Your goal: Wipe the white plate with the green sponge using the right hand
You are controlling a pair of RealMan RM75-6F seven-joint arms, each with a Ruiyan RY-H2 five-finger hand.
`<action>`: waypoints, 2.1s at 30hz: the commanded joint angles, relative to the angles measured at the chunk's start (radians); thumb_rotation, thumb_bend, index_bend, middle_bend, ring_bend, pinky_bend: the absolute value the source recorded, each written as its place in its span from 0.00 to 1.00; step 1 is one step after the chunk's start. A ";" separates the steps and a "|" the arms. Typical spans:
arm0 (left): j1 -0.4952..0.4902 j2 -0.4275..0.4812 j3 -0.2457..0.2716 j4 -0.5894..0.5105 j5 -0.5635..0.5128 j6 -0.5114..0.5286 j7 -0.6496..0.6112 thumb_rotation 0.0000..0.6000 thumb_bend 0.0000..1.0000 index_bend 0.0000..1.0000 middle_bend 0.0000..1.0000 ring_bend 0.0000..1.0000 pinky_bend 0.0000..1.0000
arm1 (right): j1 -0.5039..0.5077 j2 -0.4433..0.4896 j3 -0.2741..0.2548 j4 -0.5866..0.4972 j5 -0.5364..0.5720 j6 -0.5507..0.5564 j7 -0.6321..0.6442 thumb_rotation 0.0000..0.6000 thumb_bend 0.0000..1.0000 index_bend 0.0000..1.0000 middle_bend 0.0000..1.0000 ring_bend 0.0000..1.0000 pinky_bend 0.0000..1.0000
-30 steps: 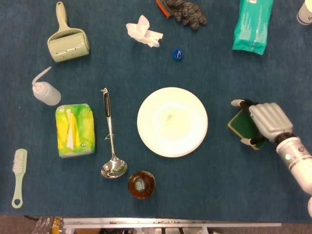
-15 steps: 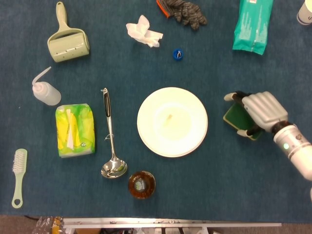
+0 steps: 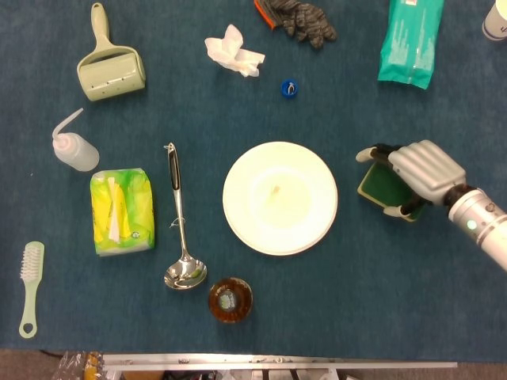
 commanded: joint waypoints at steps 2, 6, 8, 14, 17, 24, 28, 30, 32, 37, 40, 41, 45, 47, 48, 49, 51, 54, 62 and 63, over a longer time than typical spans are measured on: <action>0.000 0.001 -0.002 -0.016 -0.001 0.001 0.017 1.00 0.37 0.31 0.27 0.18 0.18 | 0.018 0.028 -0.017 0.023 -0.077 -0.024 0.065 1.00 0.13 0.24 0.26 0.38 0.77; -0.001 0.002 -0.002 -0.037 0.003 0.002 0.039 1.00 0.37 0.31 0.27 0.18 0.17 | 0.032 0.038 -0.034 0.053 -0.129 -0.038 0.109 1.00 0.13 0.24 0.26 0.37 0.76; 0.000 0.002 -0.003 -0.046 0.002 0.003 0.048 1.00 0.37 0.31 0.27 0.18 0.17 | 0.036 0.040 -0.047 0.069 -0.151 -0.045 0.128 1.00 0.13 0.24 0.26 0.36 0.75; 0.001 0.002 -0.004 -0.063 0.004 0.006 0.066 1.00 0.37 0.31 0.27 0.18 0.17 | 0.039 0.036 -0.066 0.111 -0.185 -0.040 0.164 1.00 0.12 0.24 0.26 0.30 0.67; 0.001 0.002 -0.004 -0.069 0.005 0.005 0.072 1.00 0.37 0.31 0.27 0.18 0.18 | 0.035 0.039 -0.069 0.115 -0.192 -0.024 0.167 1.00 0.12 0.21 0.22 0.22 0.55; 0.002 0.003 -0.004 -0.070 0.009 0.008 0.073 1.00 0.37 0.31 0.27 0.18 0.17 | 0.017 0.068 -0.072 0.063 -0.157 0.002 0.117 0.95 0.09 0.04 0.08 0.09 0.37; 0.001 0.004 -0.002 -0.063 0.013 0.005 0.067 1.00 0.37 0.31 0.27 0.18 0.18 | -0.008 0.086 -0.067 0.009 -0.090 0.039 0.005 0.89 0.01 0.01 0.06 0.09 0.37; -0.002 0.003 -0.002 -0.058 0.016 0.002 0.062 1.00 0.37 0.31 0.27 0.18 0.17 | -0.023 0.092 -0.063 -0.029 -0.034 0.072 -0.095 0.87 0.00 0.01 0.10 0.09 0.37; -0.004 0.002 -0.002 -0.053 0.019 0.000 0.058 1.00 0.37 0.31 0.27 0.18 0.17 | -0.031 0.098 -0.062 -0.064 0.023 0.096 -0.193 0.86 0.00 0.04 0.15 0.10 0.38; -0.011 -0.005 -0.001 -0.039 0.026 -0.010 0.046 1.00 0.37 0.31 0.27 0.18 0.17 | -0.031 0.094 -0.059 -0.143 0.184 0.148 -0.397 0.88 0.00 0.15 0.17 0.11 0.39; -0.016 -0.009 0.000 -0.031 0.028 -0.017 0.041 1.00 0.37 0.31 0.27 0.18 0.17 | -0.025 0.078 -0.057 -0.152 0.248 0.159 -0.443 0.88 0.00 0.15 0.17 0.11 0.39; -0.017 -0.009 0.000 -0.029 0.028 -0.019 0.039 1.00 0.37 0.31 0.27 0.18 0.17 | -0.022 0.070 -0.057 -0.153 0.265 0.161 -0.453 0.88 0.00 0.15 0.16 0.11 0.39; -0.016 -0.007 0.000 -0.023 0.027 -0.018 0.034 1.00 0.37 0.31 0.27 0.18 0.17 | -0.014 0.057 -0.060 -0.161 0.304 0.168 -0.484 0.88 0.00 0.15 0.15 0.11 0.39; -0.015 -0.006 0.000 -0.019 0.025 -0.017 0.031 1.00 0.37 0.31 0.27 0.18 0.17 | -0.009 0.056 -0.065 -0.171 0.324 0.172 -0.506 0.88 0.00 0.16 0.14 0.11 0.39; -0.015 -0.006 0.001 -0.017 0.025 -0.018 0.029 1.00 0.37 0.31 0.27 0.18 0.17 | -0.005 0.056 -0.069 -0.178 0.339 0.174 -0.519 0.88 0.00 0.16 0.15 0.11 0.39; -0.015 -0.007 0.001 -0.014 0.025 -0.018 0.027 1.00 0.37 0.31 0.27 0.18 0.17 | -0.002 0.055 -0.070 -0.184 0.352 0.176 -0.528 0.88 0.00 0.17 0.14 0.11 0.39; -0.016 -0.009 0.003 -0.009 0.023 -0.023 0.022 1.00 0.37 0.31 0.27 0.18 0.17 | 0.007 0.052 -0.072 -0.194 0.386 0.180 -0.550 0.88 0.00 0.17 0.14 0.11 0.39; -0.019 -0.013 0.004 -0.001 0.024 -0.030 0.017 1.00 0.37 0.31 0.27 0.18 0.17 | 0.019 0.048 -0.076 -0.213 0.435 0.194 -0.585 0.88 0.00 0.18 0.15 0.11 0.39; -0.024 -0.019 0.006 0.017 0.029 -0.035 0.005 1.00 0.37 0.31 0.27 0.18 0.17 | 0.049 0.046 -0.090 -0.272 0.541 0.253 -0.670 0.88 0.00 0.22 0.17 0.11 0.39; -0.025 -0.020 0.006 0.020 0.030 -0.035 0.003 1.00 0.37 0.31 0.27 0.18 0.17 | 0.050 0.048 -0.092 -0.277 0.546 0.259 -0.674 0.88 0.00 0.22 0.17 0.11 0.39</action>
